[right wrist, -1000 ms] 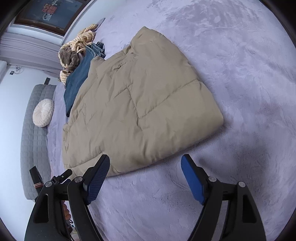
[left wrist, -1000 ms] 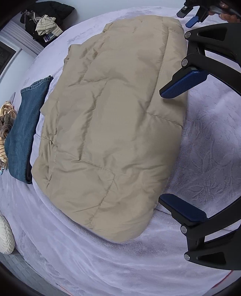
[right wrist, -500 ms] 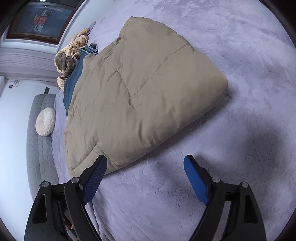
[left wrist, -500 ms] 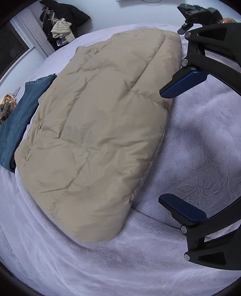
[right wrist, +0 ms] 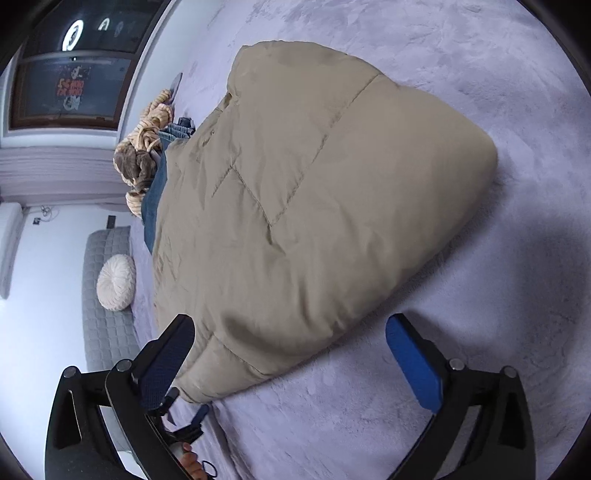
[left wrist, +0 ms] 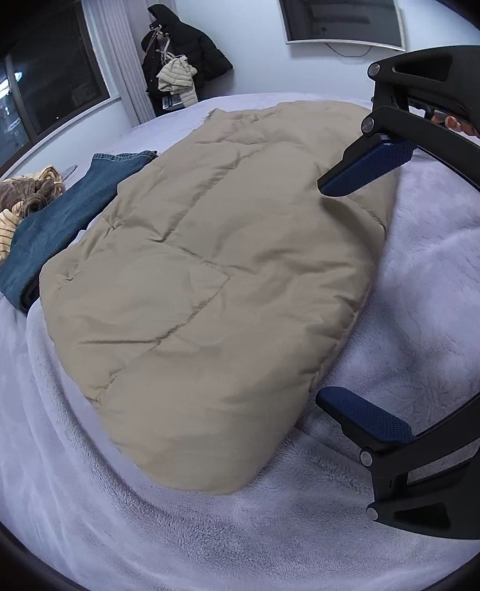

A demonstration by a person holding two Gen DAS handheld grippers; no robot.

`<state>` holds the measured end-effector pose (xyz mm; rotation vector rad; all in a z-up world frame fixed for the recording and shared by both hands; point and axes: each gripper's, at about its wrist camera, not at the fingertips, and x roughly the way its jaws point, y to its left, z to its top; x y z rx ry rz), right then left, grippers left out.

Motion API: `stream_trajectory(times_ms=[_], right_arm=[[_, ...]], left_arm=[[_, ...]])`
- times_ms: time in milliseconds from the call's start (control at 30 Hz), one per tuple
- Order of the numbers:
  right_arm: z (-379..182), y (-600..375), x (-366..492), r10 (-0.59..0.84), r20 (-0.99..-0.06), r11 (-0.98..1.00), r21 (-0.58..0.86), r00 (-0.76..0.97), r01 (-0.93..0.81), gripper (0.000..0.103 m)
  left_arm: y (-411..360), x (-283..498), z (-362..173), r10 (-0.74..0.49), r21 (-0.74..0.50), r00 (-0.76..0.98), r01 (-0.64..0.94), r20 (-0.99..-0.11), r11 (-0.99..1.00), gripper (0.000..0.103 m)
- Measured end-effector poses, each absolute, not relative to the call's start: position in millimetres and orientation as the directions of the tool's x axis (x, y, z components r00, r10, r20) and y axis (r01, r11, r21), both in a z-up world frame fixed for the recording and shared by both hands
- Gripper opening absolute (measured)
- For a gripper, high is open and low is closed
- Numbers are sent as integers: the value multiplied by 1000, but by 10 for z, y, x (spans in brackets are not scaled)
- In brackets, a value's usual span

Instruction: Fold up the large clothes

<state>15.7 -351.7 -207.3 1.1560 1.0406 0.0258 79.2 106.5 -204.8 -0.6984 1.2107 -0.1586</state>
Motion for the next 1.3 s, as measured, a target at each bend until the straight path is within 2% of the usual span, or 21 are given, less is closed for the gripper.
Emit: stream_trajectory(times_ms=[267, 500, 533, 567, 600, 633, 667, 700, 733, 800, 833, 933, 1300], right_arm=[[-2184, -3460, 459, 545, -604, 379, 796, 582, 472, 103], [-2385, -3450, 684, 573, -579, 331, 811, 581, 482, 103], [-2421, -3448, 703, 573, -580, 326, 810, 579, 488, 103], [-2431, -3449, 702, 574, -578, 321, 811, 580, 490, 103], [-2438, -3456, 697, 577, -572, 312, 814, 583, 489, 103], [-2434, -3463, 689, 578, -566, 302, 818, 588, 490, 103], [-2427, -3472, 673, 577, -561, 289, 820, 593, 494, 102], [-2422, -3483, 654, 574, -561, 277, 819, 597, 503, 97], [-2422, -3495, 634, 572, -563, 265, 815, 597, 515, 74], [-2446, -3509, 602, 588, -545, 231, 821, 598, 522, 46], [-2427, -3509, 578, 583, -544, 228, 823, 604, 521, 36], [-2256, -3473, 510, 565, -552, 274, 826, 613, 492, 26], [-1754, -3197, -318, 524, -597, 382, 802, 607, 459, 25]], left_arm=[[1011, 1164, -2174, -483, -601, 396, -269, -781, 752, 103], [988, 1456, -2235, -434, -595, 452, -320, -780, 737, 102], [994, 1467, -2248, -426, -595, 461, -326, -778, 734, 94], [1014, 1459, -2251, -418, -597, 474, -332, -775, 731, 75], [1047, 1456, -2256, -425, -608, 482, -329, -766, 723, 64], [1081, 1444, -2258, -443, -629, 492, -319, -749, 709, 42], [1121, 1433, -2245, -468, -655, 503, -304, -727, 691, 31], [1138, 1432, -2204, -472, -659, 508, -288, -720, 695, 28], [1141, 1429, -2157, -470, -654, 513, -268, -718, 708, 24], [1108, 1385, -2015, -450, -618, 518, -212, -728, 757, 21], [1085, 1350, -1940, -437, -597, 522, -183, -733, 781, 20], [1100, 1216, -1732, -424, -558, 533, -113, -732, 822, 19], [1421, 415, -1400, -480, -527, 490, 49, -728, 849, 19]])
